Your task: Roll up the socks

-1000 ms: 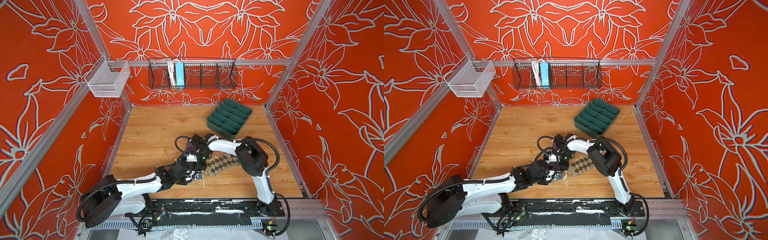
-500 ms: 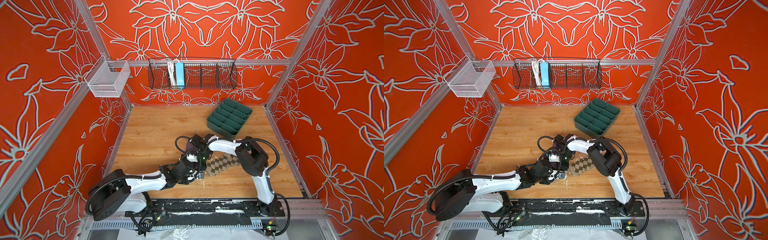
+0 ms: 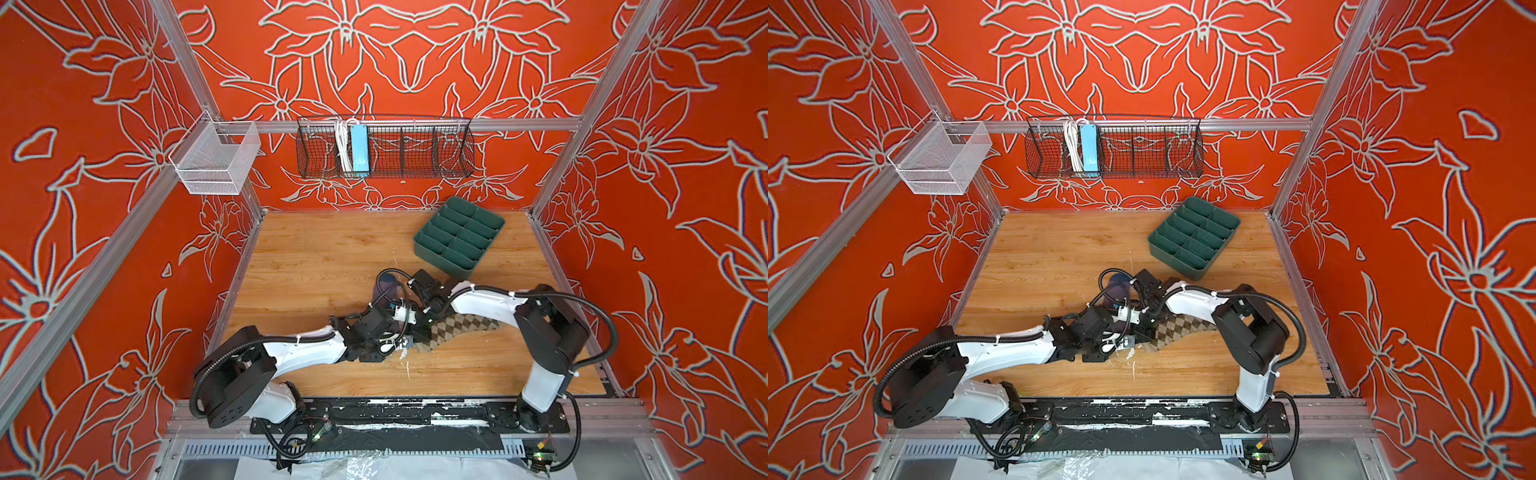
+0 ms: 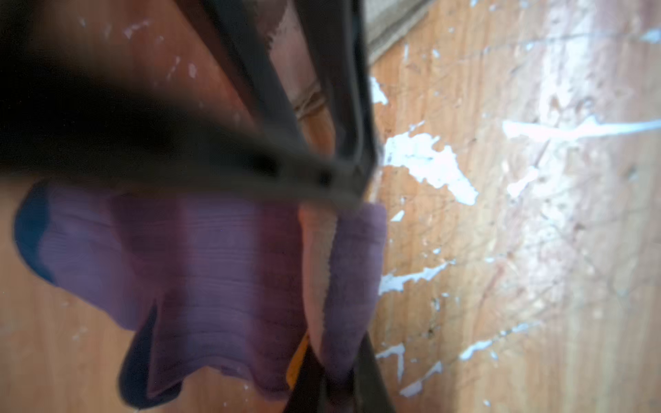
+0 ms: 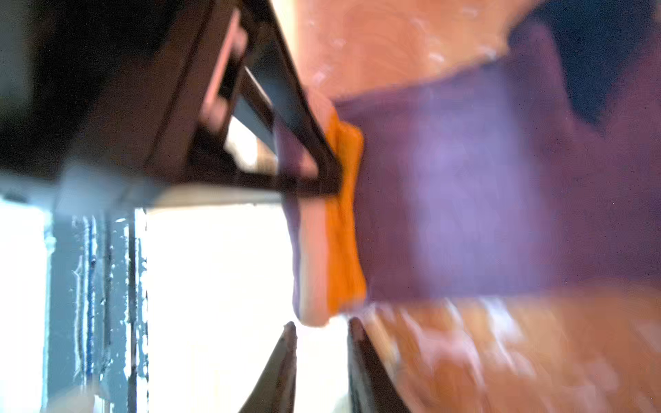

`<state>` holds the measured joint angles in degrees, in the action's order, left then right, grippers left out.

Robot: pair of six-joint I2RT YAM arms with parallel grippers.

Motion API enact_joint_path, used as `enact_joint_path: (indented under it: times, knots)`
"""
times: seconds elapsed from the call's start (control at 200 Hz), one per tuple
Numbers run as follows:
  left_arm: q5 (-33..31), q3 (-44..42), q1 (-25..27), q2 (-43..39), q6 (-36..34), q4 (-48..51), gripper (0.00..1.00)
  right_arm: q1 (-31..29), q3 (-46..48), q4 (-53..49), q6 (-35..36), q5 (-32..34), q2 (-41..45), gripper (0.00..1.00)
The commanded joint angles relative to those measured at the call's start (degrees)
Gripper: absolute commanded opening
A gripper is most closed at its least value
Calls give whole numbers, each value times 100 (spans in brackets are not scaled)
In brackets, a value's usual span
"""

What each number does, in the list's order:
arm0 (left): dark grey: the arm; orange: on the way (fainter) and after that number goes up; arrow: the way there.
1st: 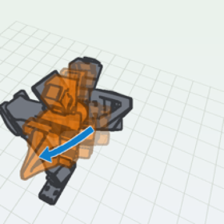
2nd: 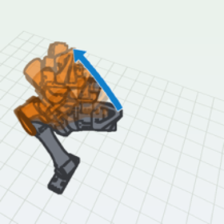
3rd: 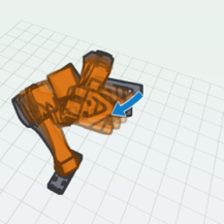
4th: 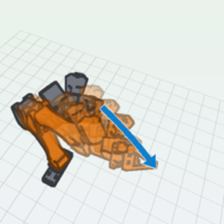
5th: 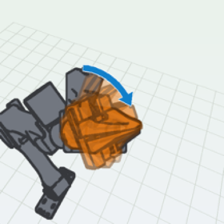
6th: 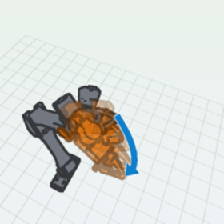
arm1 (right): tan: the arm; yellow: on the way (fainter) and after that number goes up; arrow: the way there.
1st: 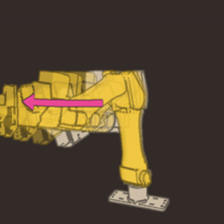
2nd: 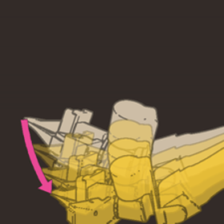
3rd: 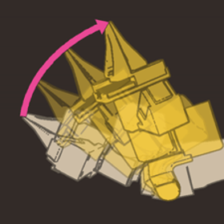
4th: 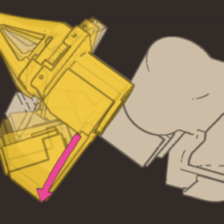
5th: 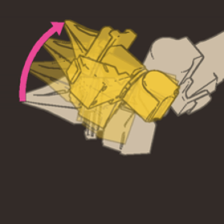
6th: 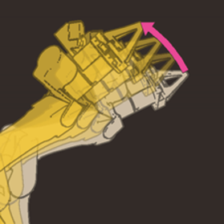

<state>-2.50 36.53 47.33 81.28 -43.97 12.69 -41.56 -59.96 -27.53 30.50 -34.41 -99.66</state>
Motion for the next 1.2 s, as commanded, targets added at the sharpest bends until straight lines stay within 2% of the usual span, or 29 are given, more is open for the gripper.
enact_joint_path:
  times: [0.0,0.11,0.23,0.285,0.35,0.365,0.39,0.515,0.57,0.605,0.661,0.726,0.781,0.791,0.876,1.031,1.191]
  knots:
    - [607,88,-325,179,213,890,0,299,424,522,-439,303,928,96]
    - [1163,275,-597,268,213,1188,0,626,758,858,-787,744,1955,98]
    - [1745,563,-906,549,186,1574,0,882,1291,1652,-1274,1835,3270,98]
    - [2002,699,-1019,683,182,1726,0,887,1725,2441,-1920,2965,3836,98]
    - [2278,914,-1145,882,195,1930,0,882,2180,2951,-3357,4525,4452,98]
    - [2353,968,-1173,934,197,1983,0,898,2306,3045,-3735,4718,4637,98]
    - [2456,1064,-1217,1026,181,2107,0,925,2427,3140,-3850,4638,4782,98]
    - [2734,1496,-1361,1553,249,2534,0,948,2948,3105,-2370,2208,5671,98]
    - [2791,1664,-1408,1781,316,2652,0,891,3085,2841,-1982,1646,5832,97]
    - [2824,1779,-1432,1927,325,2747,0,772,3096,2590,-1640,1491,5865,93]
    - [2765,1935,-1445,2128,399,2836,0,363,3066,2141,-1045,1796,5846,90]
    - [2755,2086,-1469,2280,436,2939,0,-512,3113,1890,-157,2685,5728,88]
    - [2725,2161,-1494,2347,484,2963,0,-1152,3192,1935,480,3291,5497,85]
    - [2721,2175,-1497,2357,489,2966,0,-1280,3208,1962,645,3383,5419,82]
    - [2738,2222,-1524,2402,503,2985,0,-1752,3278,2303,1256,3769,4854,73]
    - [2742,2207,-1542,2394,525,2969,0,-2129,3030,3152,1628,4103,3511,59]
    - [2759,2226,-1551,2409,521,2993,0,-2163,2113,2876,1477,3999,2174,52]
